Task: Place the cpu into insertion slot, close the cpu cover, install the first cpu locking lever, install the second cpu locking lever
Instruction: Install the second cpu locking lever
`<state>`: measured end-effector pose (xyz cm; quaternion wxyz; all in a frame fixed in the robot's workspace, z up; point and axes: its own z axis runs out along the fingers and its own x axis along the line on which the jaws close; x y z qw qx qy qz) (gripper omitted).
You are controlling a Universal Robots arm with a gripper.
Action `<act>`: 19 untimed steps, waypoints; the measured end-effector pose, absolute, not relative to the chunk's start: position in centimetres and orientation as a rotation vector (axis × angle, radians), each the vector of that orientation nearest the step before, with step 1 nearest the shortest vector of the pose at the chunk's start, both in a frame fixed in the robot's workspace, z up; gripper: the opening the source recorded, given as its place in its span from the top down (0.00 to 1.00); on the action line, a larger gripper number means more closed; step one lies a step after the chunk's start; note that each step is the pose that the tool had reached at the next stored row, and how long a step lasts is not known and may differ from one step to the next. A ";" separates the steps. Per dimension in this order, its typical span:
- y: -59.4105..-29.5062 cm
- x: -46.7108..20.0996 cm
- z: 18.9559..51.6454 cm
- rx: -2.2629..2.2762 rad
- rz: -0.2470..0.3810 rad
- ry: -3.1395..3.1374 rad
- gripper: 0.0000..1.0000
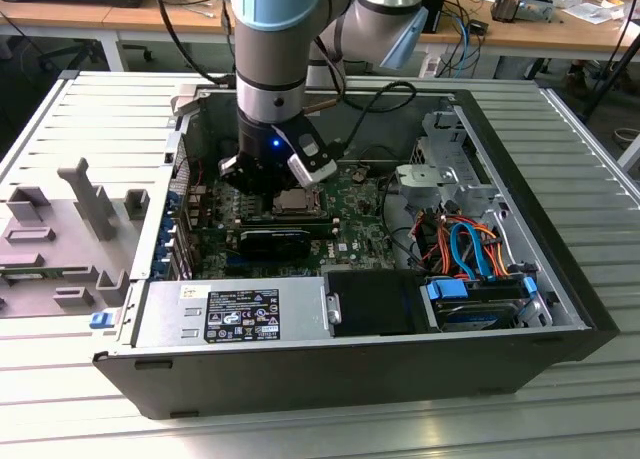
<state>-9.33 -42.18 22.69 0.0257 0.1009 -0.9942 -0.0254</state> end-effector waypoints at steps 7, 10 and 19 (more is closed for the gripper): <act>-42.2 -9.5 21.6 0.313 -0.078 -3.073 0.89; -42.2 -9.7 21.5 0.313 -0.082 -3.073 0.89; -42.2 -9.7 20.6 0.325 -0.119 -3.073 0.89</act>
